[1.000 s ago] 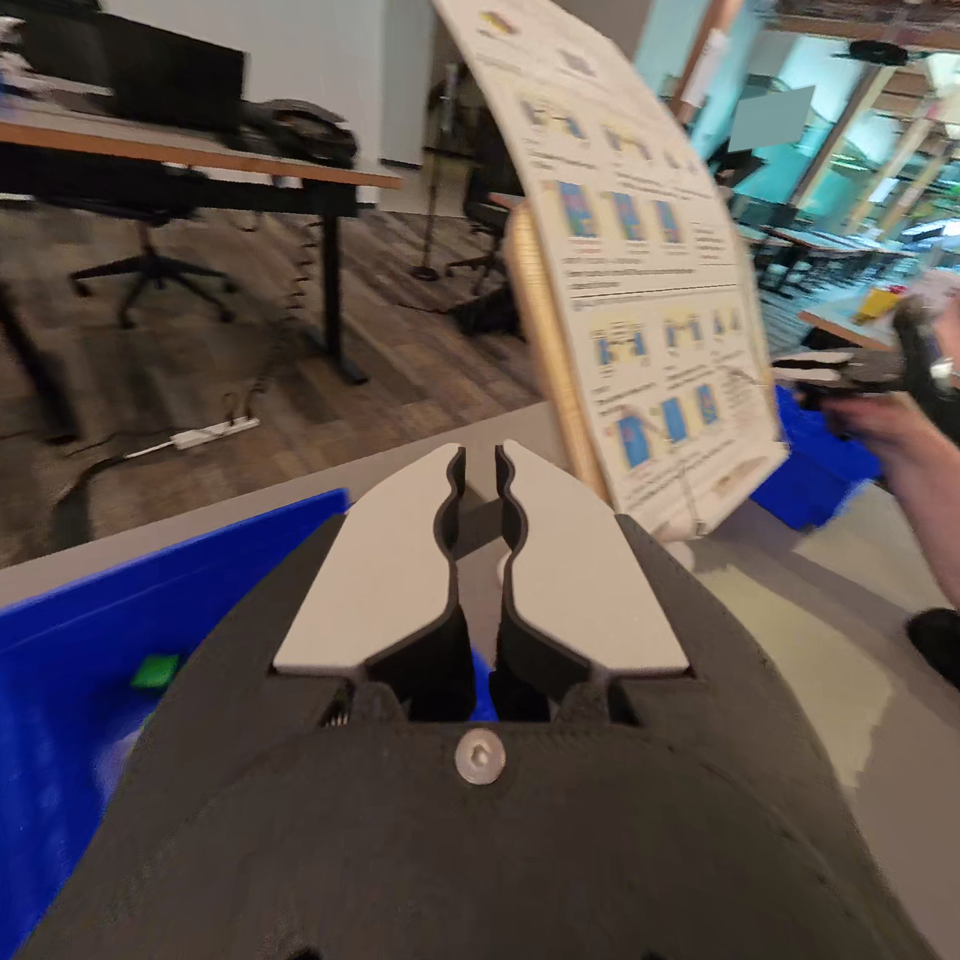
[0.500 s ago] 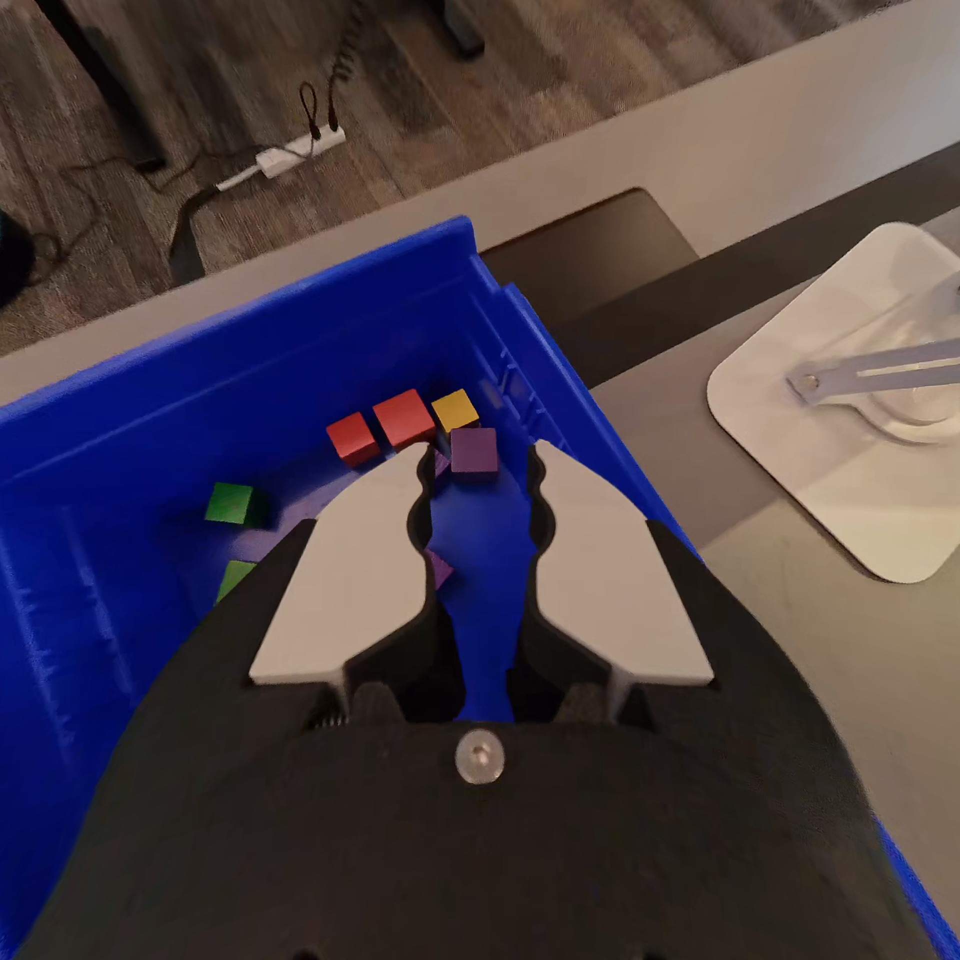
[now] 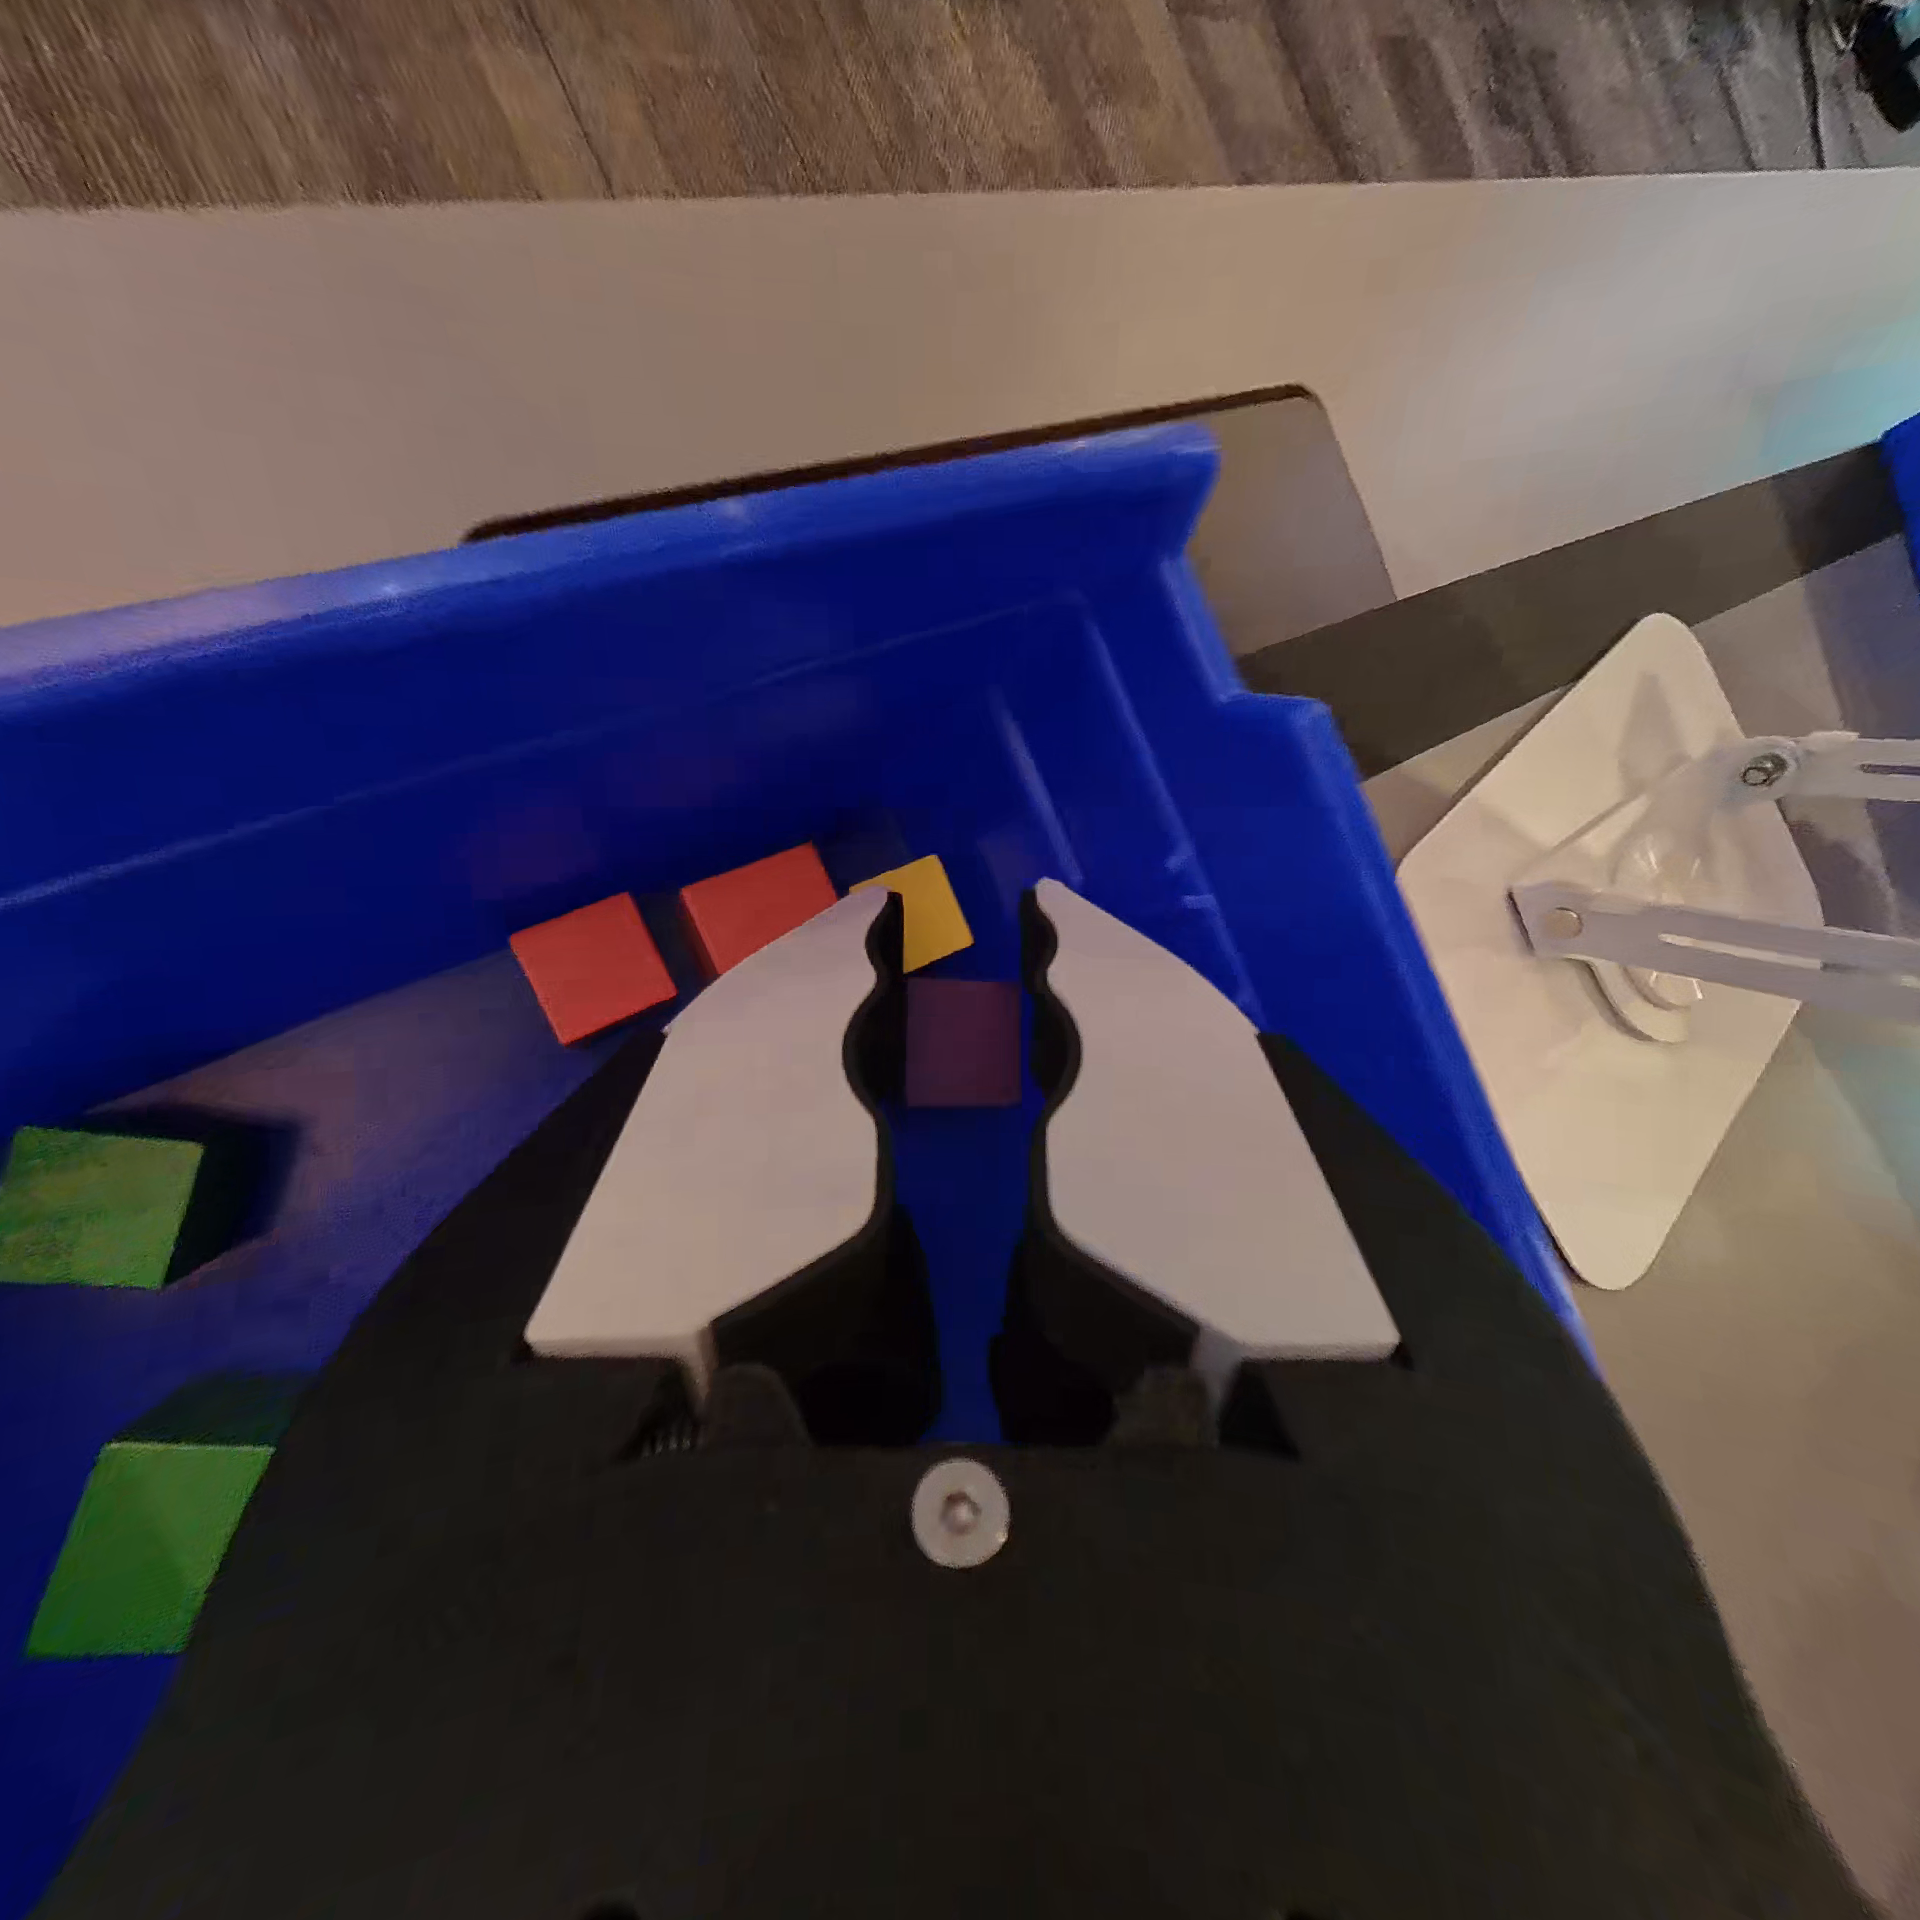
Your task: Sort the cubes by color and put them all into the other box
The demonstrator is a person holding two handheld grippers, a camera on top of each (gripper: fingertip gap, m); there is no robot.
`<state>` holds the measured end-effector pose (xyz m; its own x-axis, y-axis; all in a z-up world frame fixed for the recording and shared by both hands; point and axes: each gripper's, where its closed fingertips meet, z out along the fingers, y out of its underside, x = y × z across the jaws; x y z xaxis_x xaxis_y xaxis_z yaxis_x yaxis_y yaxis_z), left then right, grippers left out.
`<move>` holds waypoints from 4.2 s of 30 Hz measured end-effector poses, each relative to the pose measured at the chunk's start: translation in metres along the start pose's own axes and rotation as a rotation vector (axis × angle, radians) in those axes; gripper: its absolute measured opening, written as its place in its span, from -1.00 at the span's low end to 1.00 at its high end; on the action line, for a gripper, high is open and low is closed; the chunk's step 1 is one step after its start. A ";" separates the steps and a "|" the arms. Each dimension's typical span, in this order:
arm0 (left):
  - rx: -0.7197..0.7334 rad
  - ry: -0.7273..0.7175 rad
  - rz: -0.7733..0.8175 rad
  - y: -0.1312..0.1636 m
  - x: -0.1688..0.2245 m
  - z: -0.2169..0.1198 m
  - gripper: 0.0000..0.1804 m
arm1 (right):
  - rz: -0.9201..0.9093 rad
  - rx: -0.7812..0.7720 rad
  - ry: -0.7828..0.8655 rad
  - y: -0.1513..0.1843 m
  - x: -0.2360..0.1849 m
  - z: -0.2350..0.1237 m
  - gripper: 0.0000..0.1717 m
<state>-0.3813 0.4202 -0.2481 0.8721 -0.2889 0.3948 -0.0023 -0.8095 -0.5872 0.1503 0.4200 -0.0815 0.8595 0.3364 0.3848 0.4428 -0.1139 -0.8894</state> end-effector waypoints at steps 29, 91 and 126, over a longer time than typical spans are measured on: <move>-0.173 -0.031 -0.107 0.015 -0.017 0.021 -0.69 | -0.028 -0.033 -0.024 0.007 -0.005 0.005 -0.79; 0.366 0.874 0.350 0.003 0.360 -0.145 -0.76 | -0.402 0.656 -0.463 -0.144 -0.224 -0.130 -0.49; 0.498 0.974 0.305 0.001 0.372 -0.153 -1.00 | 0.105 -0.279 -0.048 0.113 0.086 0.023 -0.73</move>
<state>-0.1314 0.2340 0.0062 0.1167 -0.8898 0.4412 0.2351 -0.4068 -0.8827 0.2688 0.4575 -0.1549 0.8942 0.3520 0.2766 0.4110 -0.4006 -0.8189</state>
